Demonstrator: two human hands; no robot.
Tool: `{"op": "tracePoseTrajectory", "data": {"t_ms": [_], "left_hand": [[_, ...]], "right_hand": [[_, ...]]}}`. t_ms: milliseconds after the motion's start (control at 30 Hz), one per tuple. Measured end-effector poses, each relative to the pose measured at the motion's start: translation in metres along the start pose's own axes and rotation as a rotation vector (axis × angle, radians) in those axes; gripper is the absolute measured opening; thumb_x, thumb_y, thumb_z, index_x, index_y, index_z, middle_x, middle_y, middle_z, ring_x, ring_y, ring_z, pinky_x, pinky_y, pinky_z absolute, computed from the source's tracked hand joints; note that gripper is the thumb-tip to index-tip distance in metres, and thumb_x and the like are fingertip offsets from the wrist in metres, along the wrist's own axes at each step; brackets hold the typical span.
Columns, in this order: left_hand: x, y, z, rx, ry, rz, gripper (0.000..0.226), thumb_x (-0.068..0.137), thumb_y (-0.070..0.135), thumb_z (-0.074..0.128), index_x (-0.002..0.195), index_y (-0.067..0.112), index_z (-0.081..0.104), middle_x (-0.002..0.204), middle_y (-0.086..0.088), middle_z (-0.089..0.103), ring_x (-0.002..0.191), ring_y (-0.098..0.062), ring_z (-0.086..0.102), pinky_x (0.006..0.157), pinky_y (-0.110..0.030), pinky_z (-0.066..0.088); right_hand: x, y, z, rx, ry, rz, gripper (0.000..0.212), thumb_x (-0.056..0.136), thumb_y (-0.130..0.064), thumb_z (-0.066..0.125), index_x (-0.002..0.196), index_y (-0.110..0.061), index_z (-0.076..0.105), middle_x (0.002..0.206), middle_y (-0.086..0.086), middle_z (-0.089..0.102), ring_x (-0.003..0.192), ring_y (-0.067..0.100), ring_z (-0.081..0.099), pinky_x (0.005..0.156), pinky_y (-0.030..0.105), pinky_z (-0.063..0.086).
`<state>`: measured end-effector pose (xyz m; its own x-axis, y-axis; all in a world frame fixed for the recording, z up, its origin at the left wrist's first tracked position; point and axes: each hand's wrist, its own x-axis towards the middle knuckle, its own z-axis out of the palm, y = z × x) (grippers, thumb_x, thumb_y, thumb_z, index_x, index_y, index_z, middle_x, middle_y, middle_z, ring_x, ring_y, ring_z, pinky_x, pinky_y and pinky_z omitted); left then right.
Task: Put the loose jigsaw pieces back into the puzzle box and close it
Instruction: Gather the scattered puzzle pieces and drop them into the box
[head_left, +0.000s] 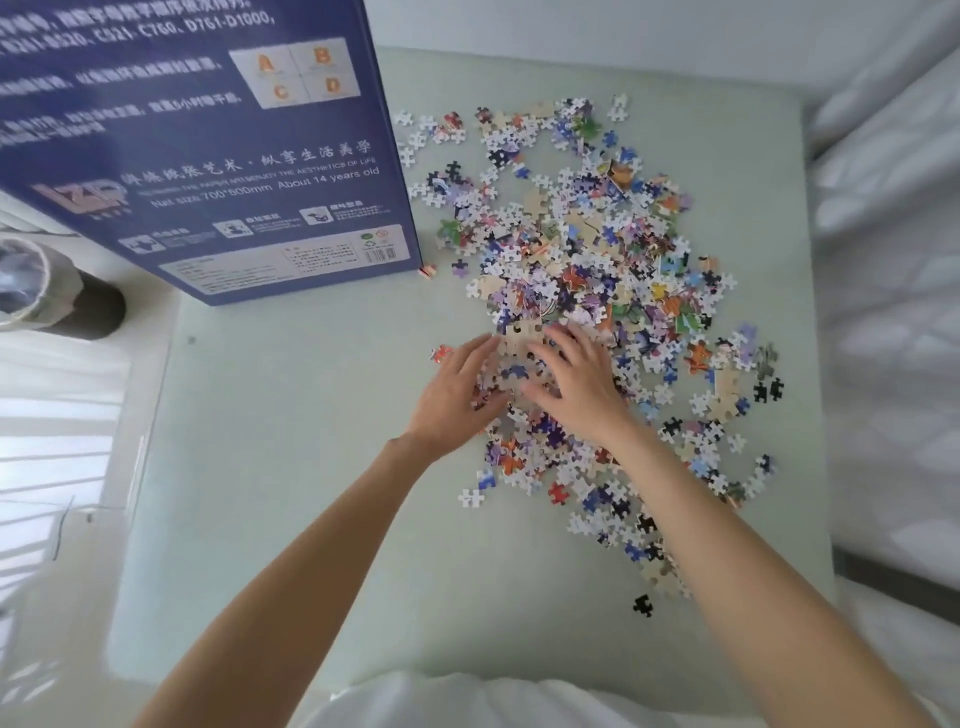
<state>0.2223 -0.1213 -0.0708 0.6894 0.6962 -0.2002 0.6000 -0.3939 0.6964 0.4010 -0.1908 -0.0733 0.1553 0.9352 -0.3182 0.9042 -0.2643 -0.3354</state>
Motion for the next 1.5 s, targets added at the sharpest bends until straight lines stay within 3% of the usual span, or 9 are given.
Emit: {"op": "tracePoseTrajectory", "data": {"t_ms": [200,300,433,633,833,1000,1167,1300,1500], "left_hand": [[-0.019,0.006,-0.002,0.286,-0.13,-0.218,0.12,0.058,0.072,0.068,0.148,0.021,0.006,0.144,-0.005,0.021,0.131,-0.023,0.022,0.11,-0.037,0.026],[-0.016,0.022,0.01,0.257,-0.162,-0.225,0.124,0.057,0.066,0.074,0.148,0.022,0.003,0.14,-0.007,0.024,0.126,-0.023,0.025,0.106,-0.036,0.033],[-0.007,0.038,0.018,0.243,-0.156,-0.251,0.119,0.06,0.052,0.08,0.148,0.022,0.006,0.137,-0.009,0.026,0.123,-0.026,0.028,0.1,-0.035,0.039],[-0.002,0.041,0.013,0.144,-0.146,-0.251,0.09,0.07,0.037,0.079,0.143,0.027,0.026,0.133,-0.01,0.033,0.117,-0.027,0.044,0.097,-0.035,0.042],[-0.002,0.048,0.011,0.074,-0.082,-0.212,0.063,0.078,0.021,0.074,0.133,0.019,0.045,0.127,-0.01,0.042,0.104,-0.031,0.058,0.094,-0.037,0.049],[-0.001,0.048,0.006,0.063,-0.029,-0.168,0.04,0.083,0.016,0.069,0.121,0.012,0.059,0.119,-0.01,0.055,0.1,-0.027,0.059,0.089,-0.028,0.045],[0.001,0.046,0.001,0.079,-0.019,-0.144,0.033,0.082,0.021,0.069,0.114,0.011,0.064,0.107,-0.008,0.064,0.093,-0.025,0.061,0.079,-0.027,0.043],[0.0,0.04,-0.004,0.115,-0.034,-0.113,0.031,0.087,0.018,0.063,0.118,0.015,0.062,0.109,-0.007,0.066,0.097,-0.025,0.063,0.084,-0.03,0.046],[0.002,0.038,-0.004,0.094,-0.033,-0.091,0.024,0.089,0.018,0.061,0.113,0.015,0.064,0.102,-0.007,0.067,0.089,-0.024,0.064,0.08,-0.031,0.048]], "right_hand": [[-0.04,0.003,-0.001,0.021,0.0,-0.028,0.077,0.075,-0.063,0.059,0.141,-0.036,0.032,0.156,0.002,0.009,0.142,0.029,0.007,0.112,0.06,0.014],[-0.049,0.003,-0.005,0.051,-0.055,0.289,0.111,0.061,-0.073,0.064,0.147,-0.038,0.002,0.155,0.009,-0.011,0.141,0.039,-0.002,0.108,0.062,0.011],[-0.042,-0.001,-0.005,-0.018,-0.117,0.344,0.125,0.056,-0.074,0.066,0.146,-0.033,-0.01,0.153,0.015,0.005,0.135,0.039,0.015,0.101,0.053,0.033],[-0.033,-0.007,-0.013,0.065,-0.099,0.216,0.098,0.07,-0.055,0.071,0.146,-0.032,0.014,0.137,0.009,0.029,0.12,0.027,0.032,0.08,0.032,0.045],[-0.034,-0.012,-0.011,0.199,-0.03,0.184,0.072,0.08,-0.031,0.071,0.138,-0.009,0.035,0.13,0.01,0.048,0.12,0.027,0.047,0.097,0.036,0.042],[-0.036,-0.015,-0.019,0.312,0.049,0.136,0.053,0.078,-0.029,0.073,0.126,-0.018,0.052,0.12,0.005,0.056,0.108,0.021,0.054,0.086,0.029,0.044],[-0.038,-0.012,-0.022,0.308,0.119,0.12,0.047,0.081,-0.017,0.071,0.125,-0.011,0.057,0.12,0.007,0.061,0.11,0.021,0.057,0.094,0.026,0.041],[-0.04,-0.008,-0.023,0.317,0.149,0.139,0.044,0.081,-0.013,0.07,0.123,-0.008,0.059,0.118,0.009,0.063,0.108,0.022,0.059,0.093,0.022,0.039],[-0.038,-0.008,-0.024,0.293,0.028,0.106,0.052,0.083,-0.016,0.068,0.132,-0.018,0.05,0.128,0.005,0.054,0.115,0.019,0.052,0.095,0.025,0.038]]}}
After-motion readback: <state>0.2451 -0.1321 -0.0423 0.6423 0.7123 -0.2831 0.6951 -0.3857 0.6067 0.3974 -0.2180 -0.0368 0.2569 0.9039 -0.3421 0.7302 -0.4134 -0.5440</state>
